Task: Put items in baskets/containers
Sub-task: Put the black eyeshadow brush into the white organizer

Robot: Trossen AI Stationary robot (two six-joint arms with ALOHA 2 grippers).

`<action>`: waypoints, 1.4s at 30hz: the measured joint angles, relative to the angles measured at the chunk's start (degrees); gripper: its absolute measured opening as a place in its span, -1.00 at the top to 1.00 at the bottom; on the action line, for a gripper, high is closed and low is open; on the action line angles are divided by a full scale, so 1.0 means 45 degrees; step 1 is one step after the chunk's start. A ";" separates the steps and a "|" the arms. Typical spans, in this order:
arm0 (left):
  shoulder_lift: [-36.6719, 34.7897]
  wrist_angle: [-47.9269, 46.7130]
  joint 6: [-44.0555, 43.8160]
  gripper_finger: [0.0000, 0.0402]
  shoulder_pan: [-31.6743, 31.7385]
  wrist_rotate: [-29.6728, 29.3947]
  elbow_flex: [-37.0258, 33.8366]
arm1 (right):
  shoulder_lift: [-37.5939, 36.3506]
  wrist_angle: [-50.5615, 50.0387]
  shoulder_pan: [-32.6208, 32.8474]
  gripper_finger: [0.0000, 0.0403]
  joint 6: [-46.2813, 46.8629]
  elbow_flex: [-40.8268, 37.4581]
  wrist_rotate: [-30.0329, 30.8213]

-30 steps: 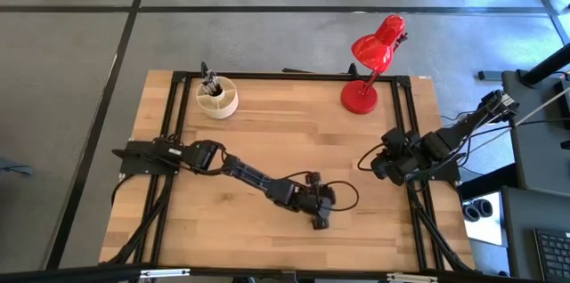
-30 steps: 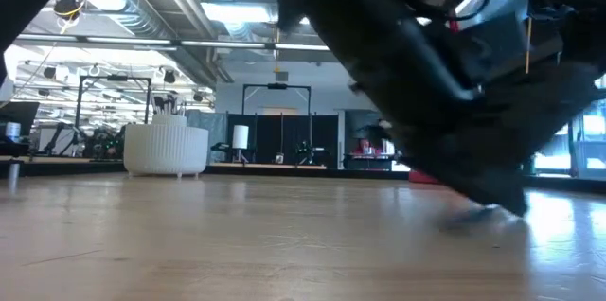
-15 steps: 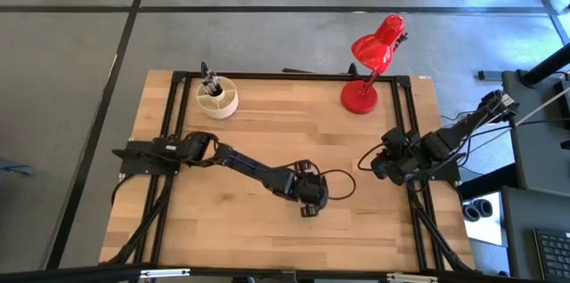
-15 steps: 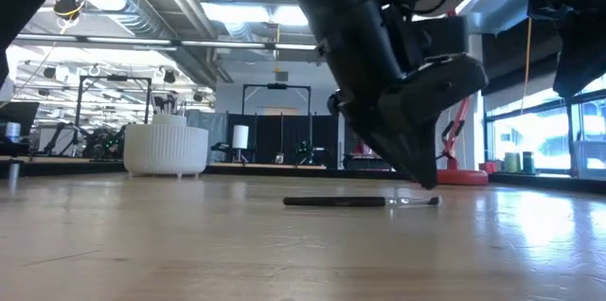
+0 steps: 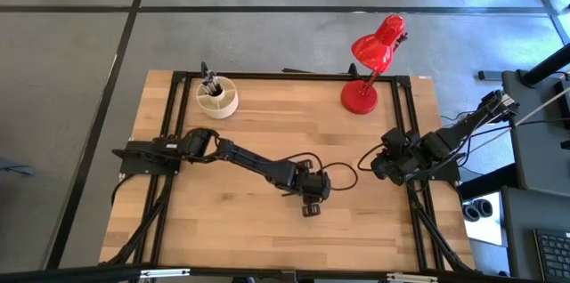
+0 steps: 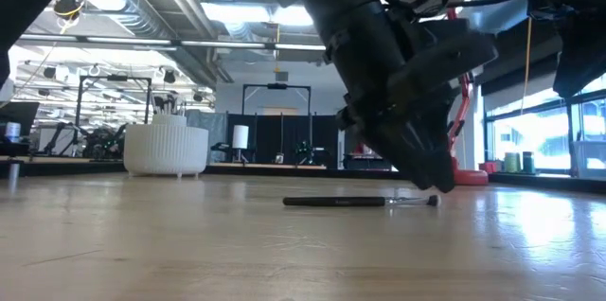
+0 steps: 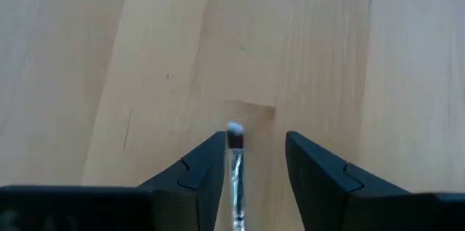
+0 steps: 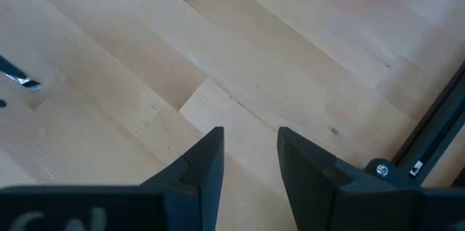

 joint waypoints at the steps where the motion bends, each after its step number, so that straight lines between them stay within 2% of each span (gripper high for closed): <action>1: 0.0000 0.0067 -0.0001 0.30 -0.0013 -0.0005 0.0000 | 0.0000 0.0000 0.0000 0.36 0.0000 0.0000 0.0000; 4: -0.0005 0.0145 -0.0001 0.30 -0.0013 -0.0124 0.0005 | 0.0000 0.0010 0.0000 0.36 0.0000 0.0000 0.0000; 8: -0.0005 0.0162 -0.0550 0.30 -0.0013 -0.1054 -0.0317 | 0.0000 0.0047 0.0000 0.36 -0.0005 0.0000 -0.0002; 14: 0.0000 0.0324 -0.0713 0.34 -0.0044 -0.1130 -0.0758 | 0.0000 0.0044 0.0000 0.36 -0.0076 0.0000 -0.0007; 18: 0.0000 0.0418 -0.0695 0.50 -0.0089 -0.1043 -0.0766 | 0.0000 0.0044 0.0000 0.36 -0.0083 0.0000 -0.0006; 25: 0.0000 0.0550 -0.0666 0.93 -0.0035 -0.1041 -0.0776 | 0.0000 0.0044 0.0000 0.36 -0.0085 0.0000 -0.0005; 27: 0.0010 0.0733 -0.0666 0.95 0.0014 -0.1287 -0.0782 | 0.0000 0.0043 -0.0001 0.36 -0.0093 0.0000 -0.0005; 31: -0.0113 0.0745 -0.0659 0.94 0.0016 -0.3287 -0.0807 | 0.0000 0.0039 0.0000 0.36 -0.0101 0.0000 0.0000; 36: -0.1214 0.0552 -0.0652 0.96 0.0106 -0.5823 -0.0801 | 0.0000 -0.0020 0.0000 0.36 -0.0144 0.0003 0.0024; 42: -0.2608 -0.0049 -0.0331 0.95 0.0417 -0.7412 -0.0806 | 0.0000 -0.0053 -0.0005 0.36 -0.0143 0.0005 0.0103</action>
